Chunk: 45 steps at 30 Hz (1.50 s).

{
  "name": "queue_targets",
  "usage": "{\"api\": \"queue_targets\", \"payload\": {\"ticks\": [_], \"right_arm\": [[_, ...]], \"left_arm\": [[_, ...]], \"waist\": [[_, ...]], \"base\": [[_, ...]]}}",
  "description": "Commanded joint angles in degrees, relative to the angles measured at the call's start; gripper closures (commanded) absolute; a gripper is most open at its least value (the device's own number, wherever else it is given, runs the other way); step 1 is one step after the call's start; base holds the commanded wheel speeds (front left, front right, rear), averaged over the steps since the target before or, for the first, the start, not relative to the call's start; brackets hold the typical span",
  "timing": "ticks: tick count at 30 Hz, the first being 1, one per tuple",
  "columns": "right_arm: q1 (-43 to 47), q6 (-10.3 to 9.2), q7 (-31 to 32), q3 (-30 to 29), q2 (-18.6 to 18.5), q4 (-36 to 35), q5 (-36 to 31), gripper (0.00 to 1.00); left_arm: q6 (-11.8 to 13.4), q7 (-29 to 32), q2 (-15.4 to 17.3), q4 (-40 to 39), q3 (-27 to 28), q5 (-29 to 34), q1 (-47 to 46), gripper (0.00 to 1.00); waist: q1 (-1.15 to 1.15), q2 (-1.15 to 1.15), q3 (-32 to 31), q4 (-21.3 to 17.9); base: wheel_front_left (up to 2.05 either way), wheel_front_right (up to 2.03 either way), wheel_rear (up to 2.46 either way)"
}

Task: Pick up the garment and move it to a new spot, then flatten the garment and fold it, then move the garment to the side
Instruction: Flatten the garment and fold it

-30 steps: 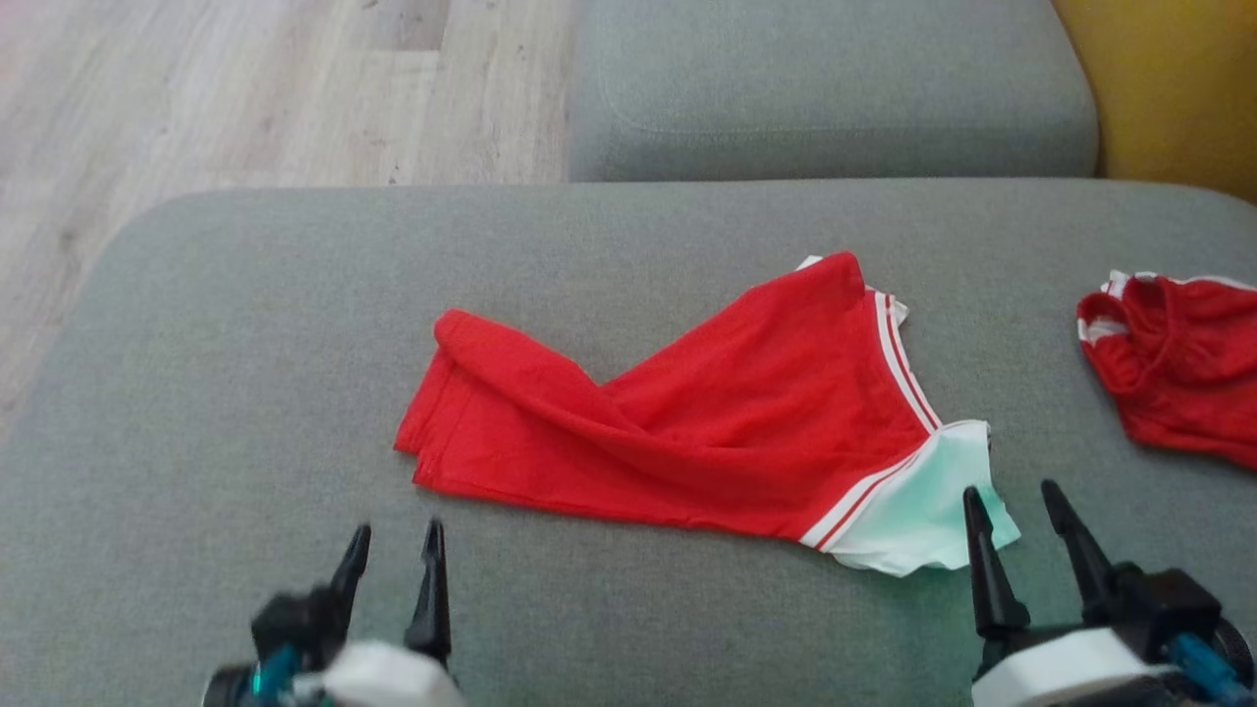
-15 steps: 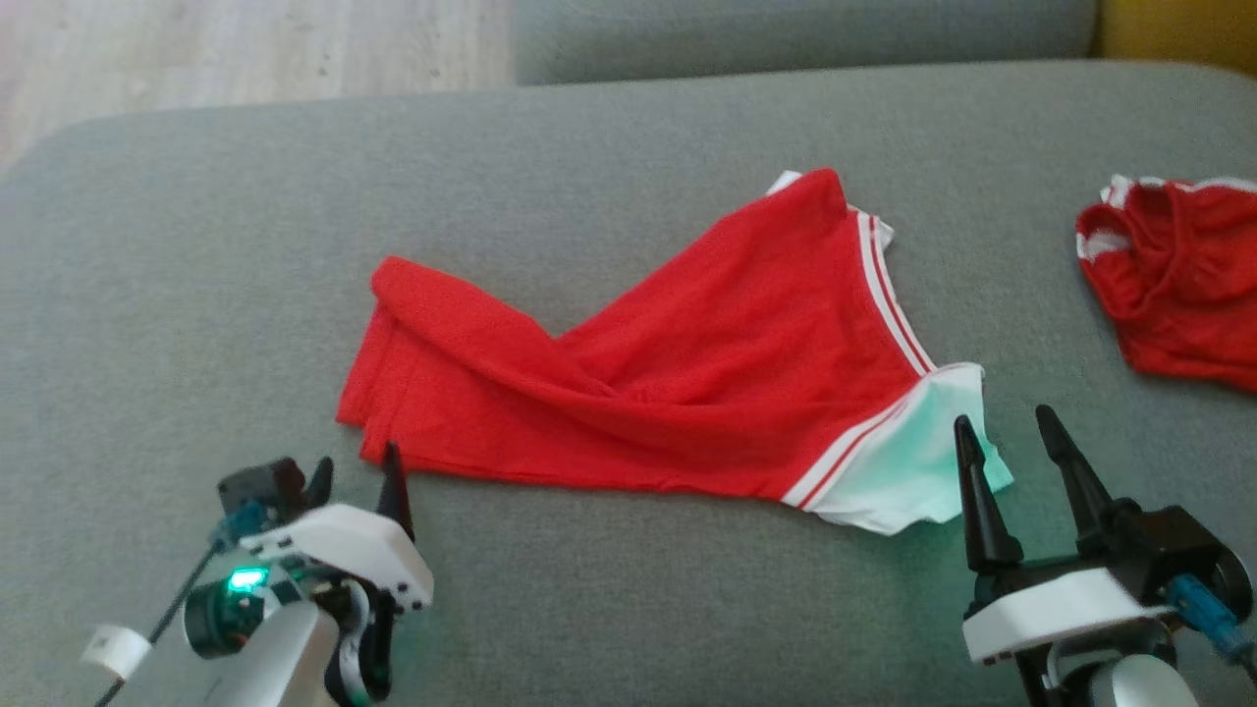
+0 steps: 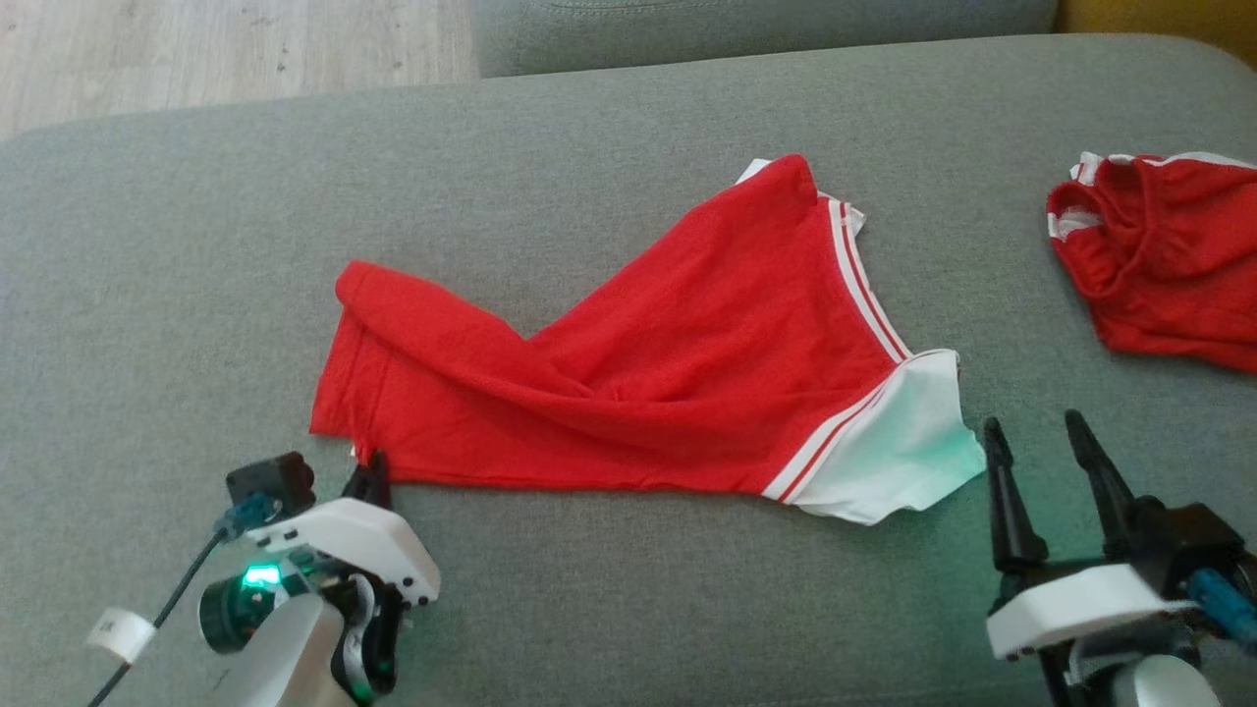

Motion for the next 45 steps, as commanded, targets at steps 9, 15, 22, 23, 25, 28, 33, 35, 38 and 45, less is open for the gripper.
{"api": "queue_targets", "payload": {"ticks": [9,15,22,23,25,28,33,35,38,45], "right_arm": [[-3.22,0.39,5.81,-1.67,-0.37,5.78,-0.40,0.00],[-9.11,0.39,6.83,-1.02,-1.37,13.83,-0.97,0.00],[-14.29,0.39,11.24,4.34,-4.77,23.59,1.06,0.00],[-14.77,0.39,11.81,4.90,-5.14,24.60,1.65,0.00],[-15.45,0.39,12.76,6.01,-5.65,26.18,3.20,0.24],[-15.67,0.39,13.77,7.57,-6.17,27.38,5.77,1.00],[-14.50,0.39,13.49,8.25,-6.11,25.49,12.18,1.00],[-13.45,0.39,13.47,7.81,-5.76,22.75,15.56,1.00],[-11.16,0.39,14.12,7.63,-6.14,16.21,19.99,1.00],[-5.99,0.39,18.01,3.48,-7.52,-5.50,25.49,1.00]], "left_arm": [[-0.29,-5.51,0.76,-2.32,2.39,-0.08,-2.09,1.00],[0.16,-6.61,1.02,-5.77,1.82,0.59,-1.07,1.00],[1.11,-6.49,1.34,-9.62,1.25,0.99,0.02,1.00],[1.21,-6.48,1.42,-10.07,1.24,0.98,0.20,1.00],[1.39,-6.61,1.61,-11.00,1.27,0.97,0.61,1.00],[1.65,-6.71,1.89,-12.27,1.31,0.90,1.26,1.00],[1.96,-6.89,2.33,-14.64,1.43,0.63,2.59,1.00],[2.00,-7.03,2.59,-16.10,1.54,0.43,3.38,1.00],[2.15,-6.95,3.21,-19.25,1.97,-0.16,4.95,1.00],[3.56,-5.61,6.14,-31.12,3.69,-1.32,9.20,1.00]], "waist": [[0.00,0.00,0.52,0.30],[0.00,0.00,1.30,1.41],[0.00,0.00,1.87,2.33],[0.00,0.00,1.88,2.35],[0.00,0.00,1.83,2.36],[0.00,0.00,1.62,2.31],[0.00,0.00,0.50,1.98],[0.00,0.00,-0.36,1.82],[0.00,0.00,-1.86,1.50],[0.00,0.00,-5.95,0.74]], "base": [[0.00,0.00,0.00],[0.00,0.00,0.00],[0.00,0.00,0.00],[0.00,0.00,0.00],[0.00,0.00,0.00],[0.00,0.00,0.00],[0.00,0.00,0.00],[0.00,0.00,0.00],[0.00,0.00,0.00],[0.00,0.00,0.00]]}}
